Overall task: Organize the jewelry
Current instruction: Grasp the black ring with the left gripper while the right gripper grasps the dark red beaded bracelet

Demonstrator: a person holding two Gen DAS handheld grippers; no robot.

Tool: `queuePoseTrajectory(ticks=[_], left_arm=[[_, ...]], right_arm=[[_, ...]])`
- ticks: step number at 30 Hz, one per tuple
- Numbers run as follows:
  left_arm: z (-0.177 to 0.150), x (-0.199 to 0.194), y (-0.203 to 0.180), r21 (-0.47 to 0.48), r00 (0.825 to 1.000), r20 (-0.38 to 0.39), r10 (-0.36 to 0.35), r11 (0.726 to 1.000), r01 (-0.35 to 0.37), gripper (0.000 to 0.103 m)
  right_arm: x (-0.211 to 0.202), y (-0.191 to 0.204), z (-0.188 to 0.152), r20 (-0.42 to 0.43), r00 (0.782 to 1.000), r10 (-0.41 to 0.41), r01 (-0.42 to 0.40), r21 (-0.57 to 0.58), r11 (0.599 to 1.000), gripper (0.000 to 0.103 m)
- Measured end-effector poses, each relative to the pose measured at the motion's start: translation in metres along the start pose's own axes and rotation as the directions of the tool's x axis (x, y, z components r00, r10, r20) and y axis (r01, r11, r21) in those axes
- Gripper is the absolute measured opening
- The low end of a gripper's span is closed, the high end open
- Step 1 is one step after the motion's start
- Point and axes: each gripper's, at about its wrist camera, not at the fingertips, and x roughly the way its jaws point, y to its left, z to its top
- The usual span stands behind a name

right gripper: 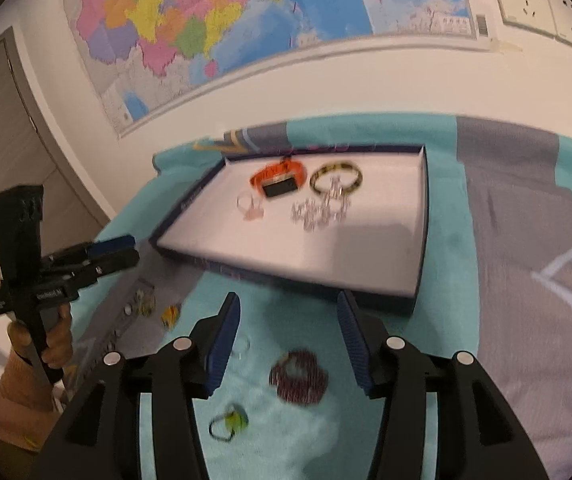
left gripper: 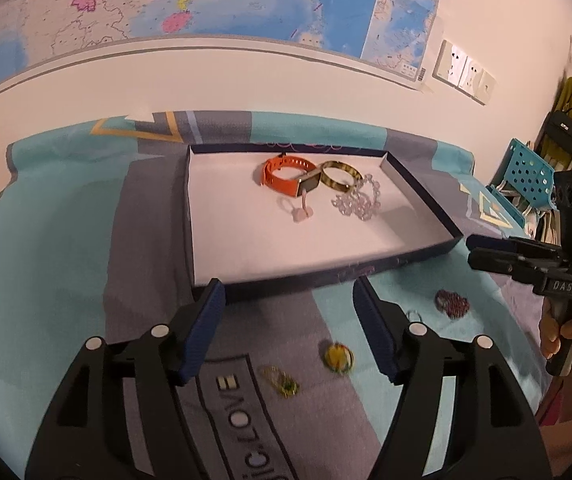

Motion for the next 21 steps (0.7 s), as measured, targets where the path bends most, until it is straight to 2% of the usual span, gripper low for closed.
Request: queuePoseTrajectory(ticks=[8, 15, 19, 21], left_arm=[[-0.025, -0.011, -0.008, 0.031, 1.000, -0.004, 0.017, 0.999, -0.016, 0.072], [-0.042, -0.013, -0.011, 0.075, 0.998, -0.037, 0.042, 0.996, -0.039, 0.072], [-0.048, -0.012, -0.014, 0.061, 0.999, -0.054, 0.011, 0.998, -0.007, 0.072], [-0.049, -0.010, -0.023, 0.083, 0.999, -0.054, -0.006, 0.996, 0.011, 0.072]], right_arm=[[0.003, 0.001, -0.030, -0.046, 0.998, -0.034, 0.035, 0.013, 0.999, 0.049], [0.001, 0.000, -0.044, -0.058, 0.997, -0.054, 0.056, 0.027, 0.998, 0.051], [0.001, 0.000, -0.047, -0.059, 0.997, -0.056, 0.058, 0.037, 0.998, 0.052], [0.002, 0.002, -0.048, -0.059, 0.997, -0.057, 0.059, 0.033, 0.998, 0.052]])
